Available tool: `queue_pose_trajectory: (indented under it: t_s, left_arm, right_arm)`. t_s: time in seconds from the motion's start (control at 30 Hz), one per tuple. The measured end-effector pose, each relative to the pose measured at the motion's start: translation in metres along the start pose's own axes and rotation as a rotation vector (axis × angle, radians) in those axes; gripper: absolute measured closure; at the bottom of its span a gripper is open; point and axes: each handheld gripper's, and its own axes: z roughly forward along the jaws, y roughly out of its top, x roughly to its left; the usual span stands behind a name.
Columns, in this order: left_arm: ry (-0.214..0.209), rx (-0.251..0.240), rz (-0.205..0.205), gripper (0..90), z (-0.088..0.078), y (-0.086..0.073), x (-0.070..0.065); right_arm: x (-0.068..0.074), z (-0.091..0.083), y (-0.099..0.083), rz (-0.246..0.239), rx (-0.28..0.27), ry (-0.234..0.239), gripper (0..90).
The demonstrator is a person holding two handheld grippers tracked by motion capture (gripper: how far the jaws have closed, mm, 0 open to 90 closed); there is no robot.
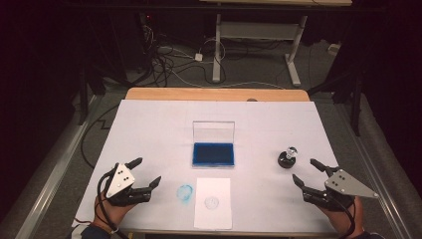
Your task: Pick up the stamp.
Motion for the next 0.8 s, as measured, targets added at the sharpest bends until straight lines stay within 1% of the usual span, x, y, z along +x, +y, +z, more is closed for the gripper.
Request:
queue_pose_trajectory:
  t_s: [0.03, 0.07, 0.17, 0.2, 0.23, 0.27, 0.3, 0.33, 0.37, 0.4, 0.43, 0.47, 0.5, 0.53, 0.57, 0.6, 0.63, 0.67, 0.7, 0.73, 0.8]
  left_arm:
    - [0.0, 0.011, 0.011, 16.5, 0.002, 0.0, -0.001]
    - [0.006, 0.018, 0.014, 16.5, 0.003, -0.001, -0.001]
    - [0.003, 0.036, 0.019, 16.5, 0.003, -0.004, -0.002]
    - [-0.001, 0.036, 0.033, 16.8, 0.003, -0.004, -0.001]
    - [-0.009, 0.052, 0.028, 16.8, 0.002, -0.005, -0.002]
    - [-0.011, 0.057, 0.044, 16.8, 0.002, -0.006, -0.001]
    - [-0.016, 0.067, 0.05, 16.8, 0.002, -0.007, -0.001]
    - [-0.014, 0.07, 0.054, 16.8, 0.002, -0.008, -0.002]
    - [-0.018, 0.077, 0.056, 16.8, 0.002, -0.008, -0.001]
    - [-0.029, 0.086, 0.042, 16.8, 0.002, -0.009, -0.001]
    - [-0.03, 0.088, 0.042, 16.8, 0.002, -0.009, -0.001]
    - [-0.032, 0.088, 0.044, 16.8, 0.002, -0.009, -0.001]
    - [-0.033, 0.082, 0.055, 16.8, 0.002, -0.009, -0.001]
    - [-0.04, 0.089, 0.047, 16.8, 0.002, -0.009, -0.002]
    - [-0.041, 0.085, 0.059, 16.9, 0.002, -0.009, -0.001]
    - [-0.049, 0.097, 0.051, 16.9, 0.003, -0.009, -0.002]
    - [-0.054, 0.099, 0.053, 17.6, 0.003, -0.01, -0.002]
    - [-0.064, 0.099, 0.053, 17.6, 0.003, -0.01, -0.003]
    - [-0.069, 0.103, 0.056, 18.0, 0.003, -0.01, -0.004]
    - [-0.066, 0.11, 0.061, 18.0, 0.004, -0.01, -0.004]
    - [-0.07, 0.118, 0.066, 18.0, 0.005, -0.011, -0.005]
  right_arm:
    - [-0.001, 0.0, -0.001, 0.003, 0.004, 0.0, 27.4]
    - [-0.003, 0.0, -0.003, 0.002, 0.018, -0.004, 28.0]
    - [-0.007, 0.001, -0.003, 0.015, 0.043, -0.01, 29.2]
    - [-0.008, 0.003, -0.004, 0.011, 0.057, -0.011, 29.2]
    - [-0.008, 0.003, -0.004, 0.011, 0.057, -0.011, 29.2]
    - [-0.011, 0.006, -0.005, 0.013, 0.079, -0.015, 28.5]
    - [-0.013, 0.008, -0.005, 0.018, 0.095, -0.01, 27.3]
    - [-0.013, 0.008, -0.005, 0.018, 0.095, -0.01, 27.3]
    - [-0.014, 0.009, -0.005, 0.017, 0.107, -0.015, 27.2]
    - [-0.017, 0.01, -0.004, 0.016, 0.124, -0.013, 26.9]
    - [-0.017, 0.01, -0.004, 0.016, 0.124, -0.013, 26.9]
    - [-0.02, 0.01, -0.003, 0.024, 0.136, -0.012, 25.7]
    - [-0.022, 0.011, -0.002, 0.04, 0.149, -0.005, 25.6]
    - [-0.025, 0.012, -0.002, 0.05, 0.161, 0.008, 25.6]
    - [-0.027, 0.014, -0.001, 0.055, 0.177, 0.014, 25.5]
    - [-0.029, 0.016, 0.0, 0.052, 0.188, 0.01, 25.5]
    - [-0.034, 0.019, 0.004, 0.051, 0.224, 0.01, 25.1]
    - [-0.034, 0.019, 0.004, 0.051, 0.224, 0.01, 25.1]
    - [-0.038, 0.021, 0.007, 0.068, 0.242, 0.025, 25.6]
    - [-0.038, 0.021, 0.007, 0.068, 0.242, 0.025, 25.6]
    - [-0.042, 0.025, 0.011, 0.073, 0.27, 0.04, 25.2]
